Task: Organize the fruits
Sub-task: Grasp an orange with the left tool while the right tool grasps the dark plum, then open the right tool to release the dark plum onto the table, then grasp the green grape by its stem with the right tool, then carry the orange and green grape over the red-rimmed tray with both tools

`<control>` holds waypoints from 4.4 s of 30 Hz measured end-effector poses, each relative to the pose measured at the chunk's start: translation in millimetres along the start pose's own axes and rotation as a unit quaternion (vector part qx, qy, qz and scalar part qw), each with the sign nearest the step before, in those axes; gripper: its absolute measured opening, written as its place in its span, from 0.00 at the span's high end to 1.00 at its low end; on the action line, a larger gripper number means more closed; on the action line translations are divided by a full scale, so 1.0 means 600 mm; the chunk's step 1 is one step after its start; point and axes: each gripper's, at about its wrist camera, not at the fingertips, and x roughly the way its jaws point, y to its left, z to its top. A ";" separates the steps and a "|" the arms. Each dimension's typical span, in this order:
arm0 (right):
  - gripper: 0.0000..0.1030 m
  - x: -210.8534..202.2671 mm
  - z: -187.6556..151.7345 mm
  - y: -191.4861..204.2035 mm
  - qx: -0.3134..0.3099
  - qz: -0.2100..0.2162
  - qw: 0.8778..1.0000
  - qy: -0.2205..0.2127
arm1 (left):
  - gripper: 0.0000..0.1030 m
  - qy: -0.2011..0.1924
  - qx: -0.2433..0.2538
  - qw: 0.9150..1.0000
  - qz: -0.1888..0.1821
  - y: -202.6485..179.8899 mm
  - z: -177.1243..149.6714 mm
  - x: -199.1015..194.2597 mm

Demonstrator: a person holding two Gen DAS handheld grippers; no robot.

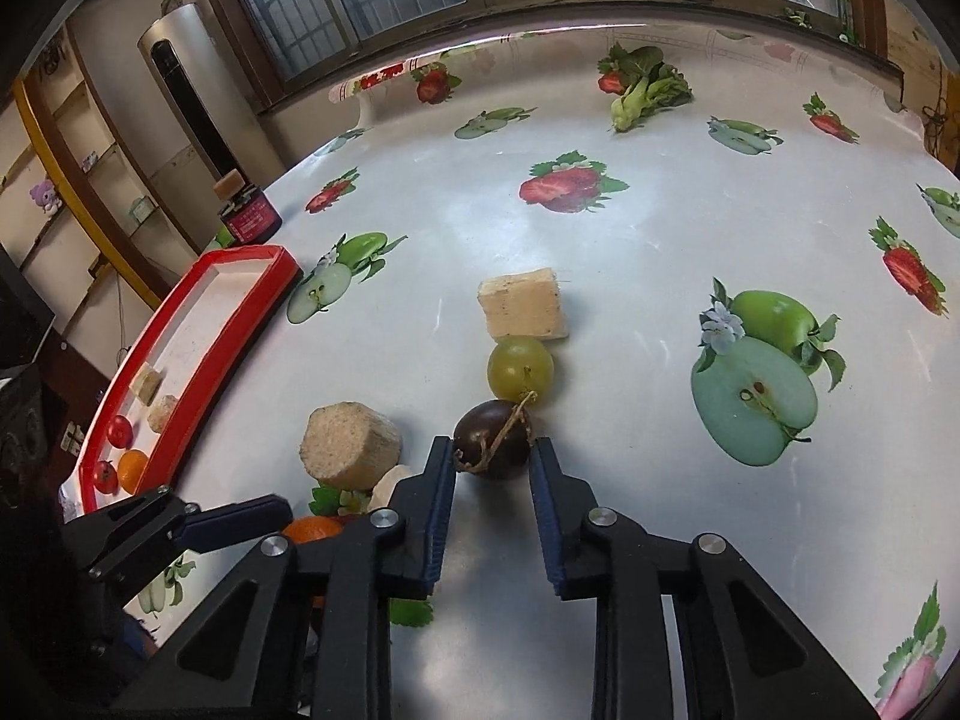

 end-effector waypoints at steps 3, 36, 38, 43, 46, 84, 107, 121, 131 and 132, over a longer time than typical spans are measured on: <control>0.81 -0.032 -0.008 -0.016 0.013 -0.002 1.000 -0.016 | 0.48 -0.002 -0.012 1.000 -0.010 0.011 0.007 0.000; 0.72 -0.088 -0.092 -0.010 0.008 -0.026 1.000 -0.009 | 0.67 -0.049 -0.047 0.996 -0.060 0.040 -0.036 -0.129; 0.69 -0.096 -0.107 -0.009 0.011 -0.024 1.000 -0.005 | 0.67 -0.051 -0.045 0.996 -0.061 0.040 -0.038 -0.134; 0.59 -0.115 -0.131 -0.006 0.009 -0.037 0.999 -0.006 | 0.67 -0.054 -0.042 0.996 -0.062 0.038 -0.045 -0.144; 0.59 -0.143 -0.125 -0.010 0.022 -0.034 0.999 -0.035 | 0.67 -0.053 -0.043 0.996 -0.062 0.035 -0.049 -0.147; 0.75 -0.114 -0.043 0.115 -0.029 0.037 0.998 -0.040 | 0.67 -0.083 -0.073 0.994 -0.008 0.133 -0.066 -0.210; 0.76 -0.032 0.003 0.270 -0.092 0.092 0.991 -0.016 | 0.67 -0.099 -0.114 0.986 0.070 0.283 -0.038 -0.242; 0.76 0.045 0.067 0.356 -0.122 0.109 0.987 -0.009 | 0.67 -0.079 -0.142 0.980 0.116 0.392 0.022 -0.202; 0.75 0.144 0.081 0.389 -0.141 0.089 0.985 0.031 | 0.67 -0.036 -0.156 0.977 0.138 0.438 0.044 -0.135; 0.75 0.150 0.080 0.389 -0.141 0.087 0.985 0.035 | 0.67 -0.032 -0.158 0.977 0.138 0.440 0.044 -0.130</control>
